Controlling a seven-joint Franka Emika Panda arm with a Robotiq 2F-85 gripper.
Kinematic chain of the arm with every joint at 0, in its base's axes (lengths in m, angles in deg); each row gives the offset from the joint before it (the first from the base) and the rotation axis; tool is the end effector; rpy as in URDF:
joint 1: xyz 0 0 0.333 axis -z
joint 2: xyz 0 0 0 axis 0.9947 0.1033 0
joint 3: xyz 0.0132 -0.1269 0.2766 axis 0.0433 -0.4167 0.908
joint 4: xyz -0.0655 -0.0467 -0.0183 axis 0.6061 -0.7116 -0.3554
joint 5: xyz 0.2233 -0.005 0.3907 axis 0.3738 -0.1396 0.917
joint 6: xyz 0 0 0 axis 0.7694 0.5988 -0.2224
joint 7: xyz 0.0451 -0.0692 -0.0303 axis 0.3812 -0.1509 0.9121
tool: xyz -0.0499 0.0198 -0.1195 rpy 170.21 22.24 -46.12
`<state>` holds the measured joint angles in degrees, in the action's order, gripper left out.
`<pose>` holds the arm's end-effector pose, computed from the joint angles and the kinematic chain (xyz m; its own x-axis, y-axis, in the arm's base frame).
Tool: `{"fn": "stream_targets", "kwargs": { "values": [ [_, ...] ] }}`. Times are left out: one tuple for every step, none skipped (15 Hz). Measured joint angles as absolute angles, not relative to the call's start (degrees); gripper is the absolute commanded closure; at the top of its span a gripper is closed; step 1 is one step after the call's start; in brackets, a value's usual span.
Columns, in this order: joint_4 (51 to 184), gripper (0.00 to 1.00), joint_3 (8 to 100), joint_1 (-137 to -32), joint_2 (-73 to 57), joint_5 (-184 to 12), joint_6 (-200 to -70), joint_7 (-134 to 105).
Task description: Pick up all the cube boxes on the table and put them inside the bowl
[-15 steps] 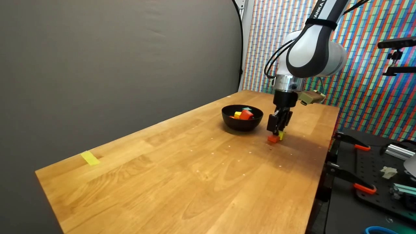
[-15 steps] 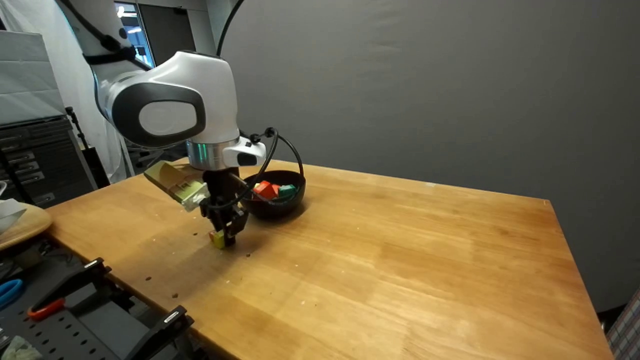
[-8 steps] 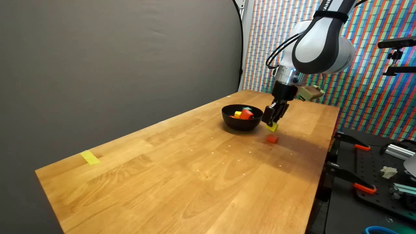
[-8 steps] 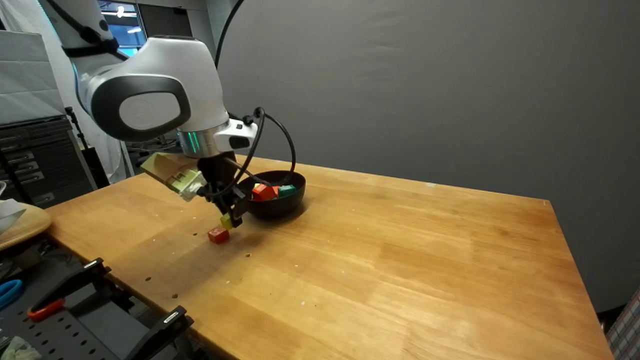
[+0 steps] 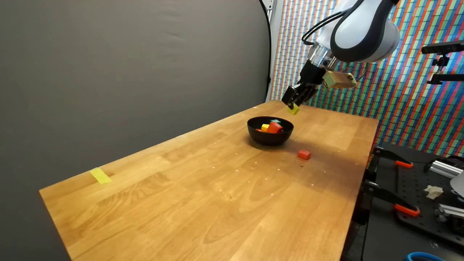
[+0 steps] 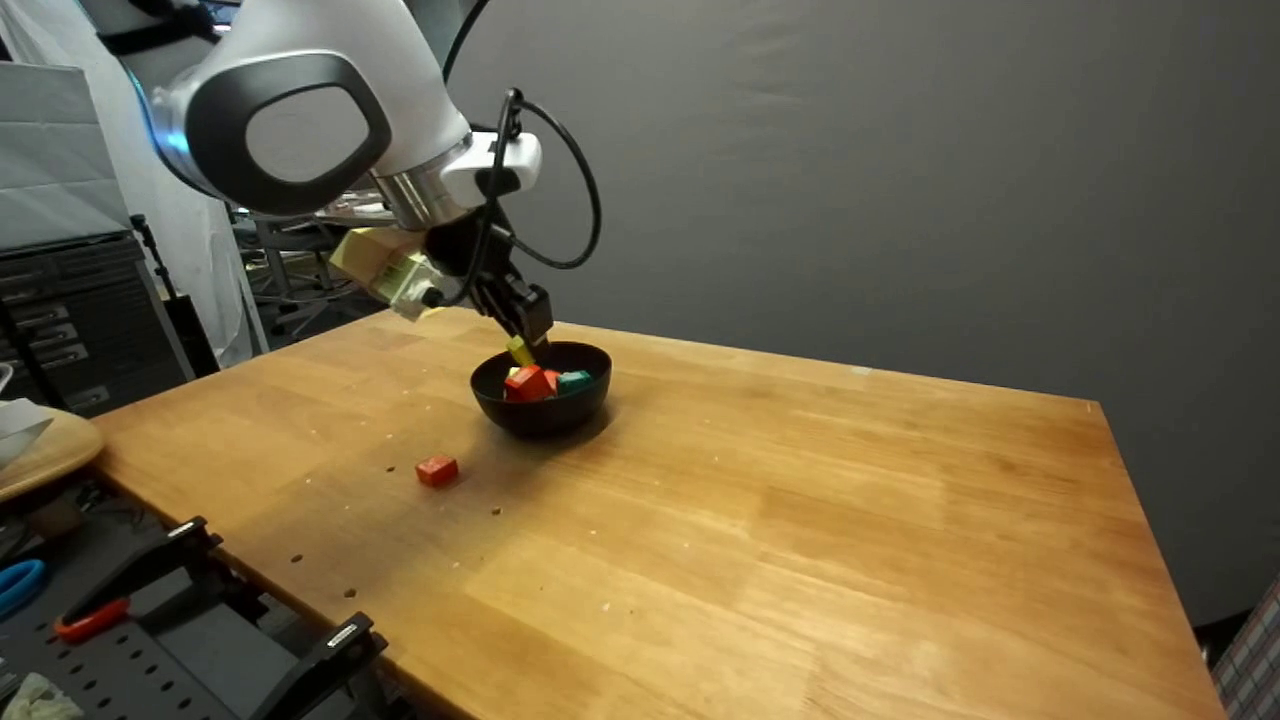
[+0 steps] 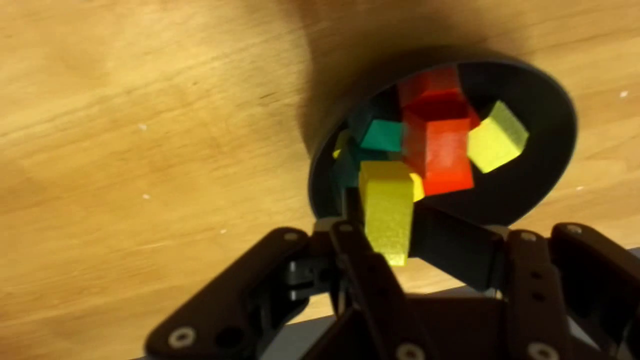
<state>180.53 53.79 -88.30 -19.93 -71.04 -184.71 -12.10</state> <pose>0.4644 -0.0213 0.1545 0.8897 -0.2381 0.3895 -0.2263 -0.9710 -0.0766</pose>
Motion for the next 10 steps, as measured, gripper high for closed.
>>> {"fn": "stream_targets", "kwargs": {
  "values": [
    [179.10,0.88,49.96,-90.27,-18.55,-72.69,-184.29,-12.63],
    [177.01,0.88,46.65,-92.41,-16.63,-74.01,-183.07,-13.17],
    [174.26,0.88,44.04,-94.78,-14.50,-75.15,-180.78,-13.94],
    [171.07,0.88,42.09,-97.39,-12.39,-76.19,-177.94,-15.37],
    [167.83,0.88,40.79,-100.10,-10.56,-77.23,-175.20,-17.21],
    [164.86,0.87,39.82,-102.79,-9.16,-78.45,-172.78,-19.43],
    [162.15,0.85,38.83,-105.53,-8.09,-79.89,-170.68,-21.79],
    [159.74,0.48,38.02,-108.06,-7.30,-81.21,-168.71,-23.94],
    [157.61,0.47,37.96,-109.39,-6.80,-83.63,-166.58,-26.62],
    [155.70,0.40,38.22,-109.95,-6.43,-86.68,-164.38,-30.04]
  ]
}}
